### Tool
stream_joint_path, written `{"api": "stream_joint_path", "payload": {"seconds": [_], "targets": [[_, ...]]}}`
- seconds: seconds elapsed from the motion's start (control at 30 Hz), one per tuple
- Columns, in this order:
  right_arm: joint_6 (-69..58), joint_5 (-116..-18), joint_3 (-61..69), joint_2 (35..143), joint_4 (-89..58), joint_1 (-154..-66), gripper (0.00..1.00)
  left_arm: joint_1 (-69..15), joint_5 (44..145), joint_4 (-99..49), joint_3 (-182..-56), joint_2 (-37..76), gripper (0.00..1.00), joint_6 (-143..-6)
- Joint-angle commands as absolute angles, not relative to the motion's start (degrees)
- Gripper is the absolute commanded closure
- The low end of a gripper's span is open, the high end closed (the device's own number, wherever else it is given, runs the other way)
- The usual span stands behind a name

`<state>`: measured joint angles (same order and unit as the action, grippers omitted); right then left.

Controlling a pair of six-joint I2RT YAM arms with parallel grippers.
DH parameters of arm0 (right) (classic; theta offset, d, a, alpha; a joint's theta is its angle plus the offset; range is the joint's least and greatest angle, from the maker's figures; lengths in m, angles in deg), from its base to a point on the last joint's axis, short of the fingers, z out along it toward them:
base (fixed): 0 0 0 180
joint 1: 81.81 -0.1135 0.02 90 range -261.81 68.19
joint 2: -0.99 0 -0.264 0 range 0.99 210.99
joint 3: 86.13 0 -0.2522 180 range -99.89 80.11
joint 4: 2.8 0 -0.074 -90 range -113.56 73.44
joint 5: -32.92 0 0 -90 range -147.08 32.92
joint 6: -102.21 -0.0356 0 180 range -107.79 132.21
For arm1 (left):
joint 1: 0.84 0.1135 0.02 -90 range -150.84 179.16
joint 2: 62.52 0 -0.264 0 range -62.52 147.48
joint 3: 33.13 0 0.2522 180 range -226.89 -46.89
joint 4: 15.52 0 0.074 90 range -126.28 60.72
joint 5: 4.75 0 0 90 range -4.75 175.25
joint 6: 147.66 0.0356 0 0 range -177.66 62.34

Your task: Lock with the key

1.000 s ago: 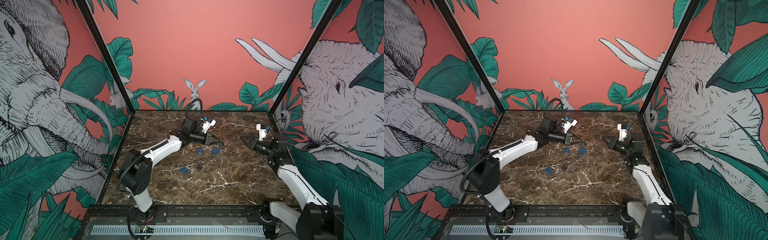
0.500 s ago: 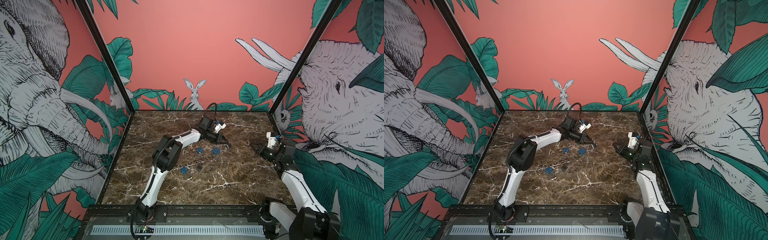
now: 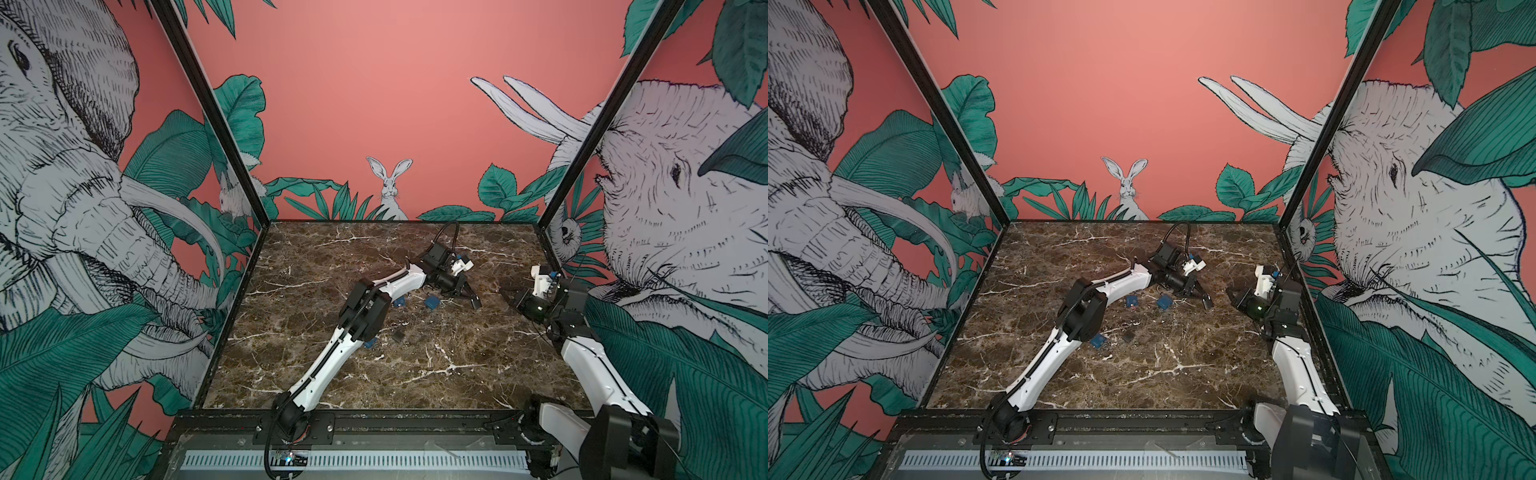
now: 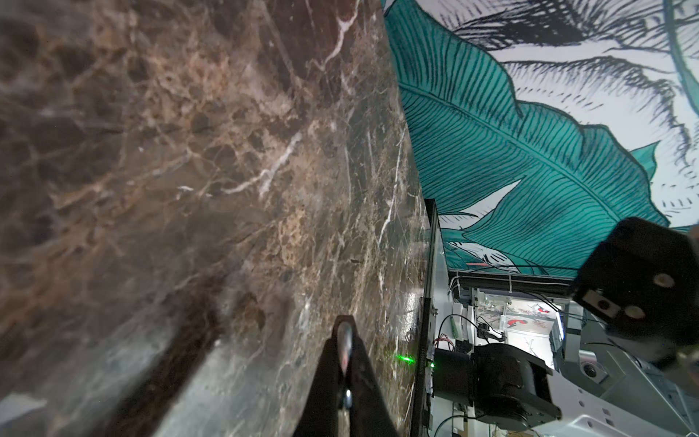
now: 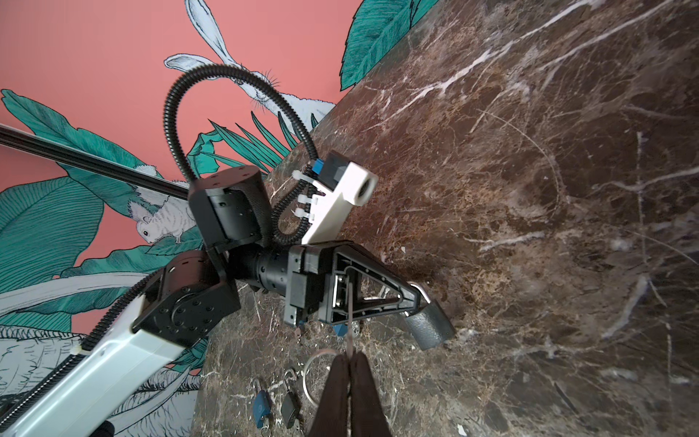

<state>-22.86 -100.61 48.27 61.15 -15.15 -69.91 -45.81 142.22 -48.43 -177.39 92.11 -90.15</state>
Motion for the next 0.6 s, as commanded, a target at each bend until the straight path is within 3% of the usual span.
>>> {"api": "stream_joint_path", "payload": {"seconds": [0.0,0.17,0.4,0.57], "targets": [[-21.64,-99.97,49.34,61.60,-13.24,-69.65,1.00,-46.00,143.15,-50.82,-178.91,91.80,1.00,-91.93],[-21.91,-100.03,50.08,63.22,-11.62,-69.68,1.00,-45.93,142.31,-49.92,-178.46,91.99,0.99,-92.97],[-21.88,-99.70,50.31,63.66,-11.38,-69.80,1.00,-45.84,141.74,-48.40,-177.78,91.13,0.67,-94.00],[-21.86,-99.37,50.41,64.18,-11.38,-69.98,1.00,-45.83,140.55,-47.74,-177.66,89.60,0.63,-94.13]]}}
